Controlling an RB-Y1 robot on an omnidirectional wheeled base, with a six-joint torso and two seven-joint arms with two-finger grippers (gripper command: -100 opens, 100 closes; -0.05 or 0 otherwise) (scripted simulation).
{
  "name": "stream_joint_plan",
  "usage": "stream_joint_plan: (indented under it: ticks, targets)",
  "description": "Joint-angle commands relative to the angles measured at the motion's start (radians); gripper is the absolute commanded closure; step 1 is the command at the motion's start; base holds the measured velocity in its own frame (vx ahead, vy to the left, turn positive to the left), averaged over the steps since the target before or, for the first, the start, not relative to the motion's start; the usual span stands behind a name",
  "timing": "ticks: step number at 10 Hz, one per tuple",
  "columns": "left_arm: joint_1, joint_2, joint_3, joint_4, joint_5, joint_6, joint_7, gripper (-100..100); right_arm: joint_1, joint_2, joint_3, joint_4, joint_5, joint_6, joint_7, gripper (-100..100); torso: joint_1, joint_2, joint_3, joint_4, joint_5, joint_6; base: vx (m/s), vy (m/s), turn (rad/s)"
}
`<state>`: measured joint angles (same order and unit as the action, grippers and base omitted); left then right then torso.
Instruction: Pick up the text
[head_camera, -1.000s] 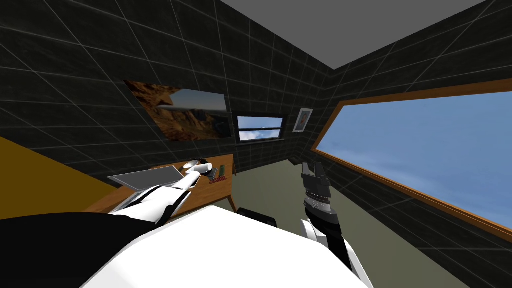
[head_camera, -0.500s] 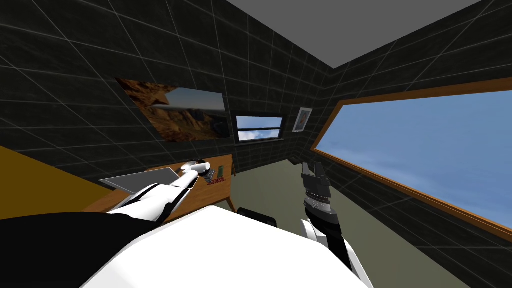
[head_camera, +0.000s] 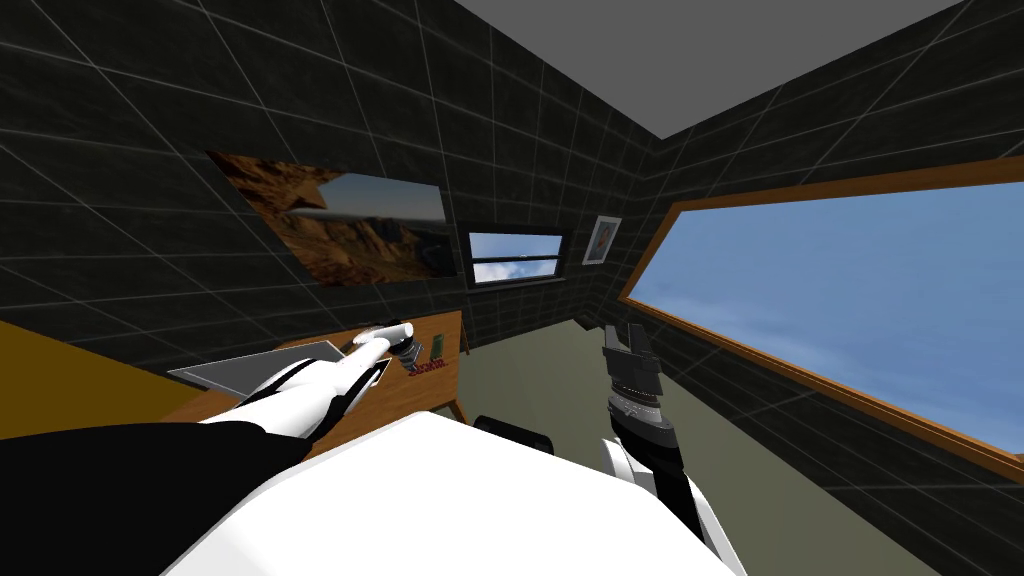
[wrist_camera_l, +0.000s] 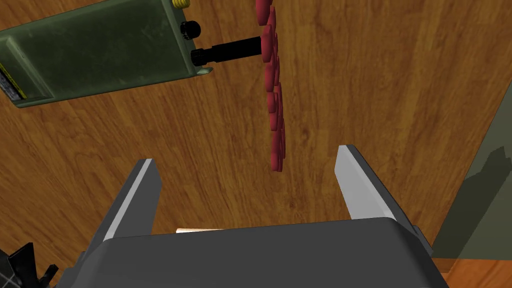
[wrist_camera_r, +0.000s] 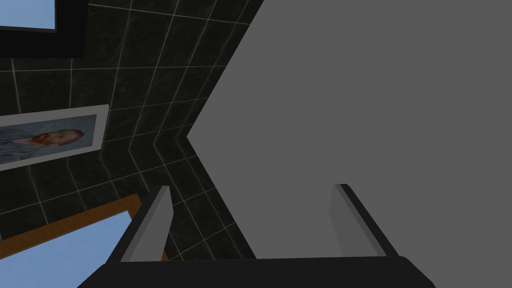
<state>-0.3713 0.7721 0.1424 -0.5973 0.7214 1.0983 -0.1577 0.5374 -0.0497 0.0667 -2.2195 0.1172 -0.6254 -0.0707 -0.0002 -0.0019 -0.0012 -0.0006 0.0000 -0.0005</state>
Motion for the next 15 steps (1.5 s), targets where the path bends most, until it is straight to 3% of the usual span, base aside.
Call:
stream_joint_plan:
  ticks: [1, 3, 5, 6, 9, 10, 11, 13, 14, 15]
  targets:
    - [-0.016, 0.017, 0.006, 0.046, 0.009, 0.038, -0.004, -100, 0.0, 0.0, 0.0, 0.0, 0.0, 0.0, 0.0, 0, 0.0, 0.0, 0.0, 0.0, 0.0, 0.0, 0.032, -0.001, -0.03]
    - [-0.034, 0.039, 0.014, 0.104, 0.02, 0.088, -0.008, -100, 0.0, 0.0, 0.0, 0.0, 0.0, 0.0, 0.0, 0, 0.0, 0.0, 0.0, 0.0, 0.0, 0.0, 0.046, 0.006, -0.046]
    - [-0.034, 0.039, 0.014, 0.104, 0.02, 0.088, -0.008, -100, 0.0, 0.0, 0.0, 0.0, 0.0, 0.0, 0.0, 0, 0.001, 0.0, 0.0, 0.0, 0.0, 0.0, 0.024, 0.005, -0.001]
    - [-0.045, 0.051, 0.02, 0.143, 0.026, 0.121, -0.011, -100, 0.0, 0.0, 0.0, 0.0, 0.0, 0.0, 0.0, 0, 0.0, 0.001, 0.001, 0.0, 0.0, 0.0, 0.026, 0.004, -0.038]
    - [-0.042, 0.051, 0.021, 0.14, 0.027, 0.126, -0.007, -100, 0.0, 0.0, 0.0, 0.0, 0.0, 0.0, 0.0, 0, 0.0, 0.001, 0.001, 0.0, 0.0, 0.0, 0.017, 0.007, -0.008]
    - [-0.043, 0.051, 0.021, 0.143, 0.027, 0.127, -0.008, 0, 0.0, 0.0, 0.0, 0.0, 0.0, 0.0, 0.0, 0, 0.0, 0.002, 0.001, 0.0, 0.0, 0.0, 0.0, 0.0, 0.0]
    - [-0.036, 0.026, 0.022, 0.152, 0.017, 0.097, -0.005, -100, 0.0, 0.0, 0.0, 0.0, 0.0, 0.0, 0.0, 0, 0.0, 0.002, 0.001, 0.001, 0.0, 0.0, 0.014, 0.027, 0.004]
    - [-0.029, 0.0, 0.023, 0.161, 0.007, 0.068, -0.002, -100, 0.0, 0.0, 0.0, 0.0, 0.0, 0.0, 0.0, 0, 0.003, 0.002, 0.001, 0.0, 0.001, 0.0, 0.016, 0.046, -0.001]
    - [-0.023, 0.008, 0.023, 0.14, 0.01, 0.086, 0.004, -100, 0.0, 0.0, 0.0, 0.0, 0.0, 0.0, 0.0, 0, 0.003, 0.002, 0.001, 0.0, 0.001, 0.0, 0.006, 0.02, -0.002]
    - [-0.021, 0.007, 0.023, 0.138, 0.01, 0.084, 0.006, 100, 0.0, 0.0, 0.0, 0.0, 0.0, 0.0, 0.0, 0, 0.002, 0.002, 0.001, 0.0, 0.0, 0.0, 0.0, 0.0, 0.0]
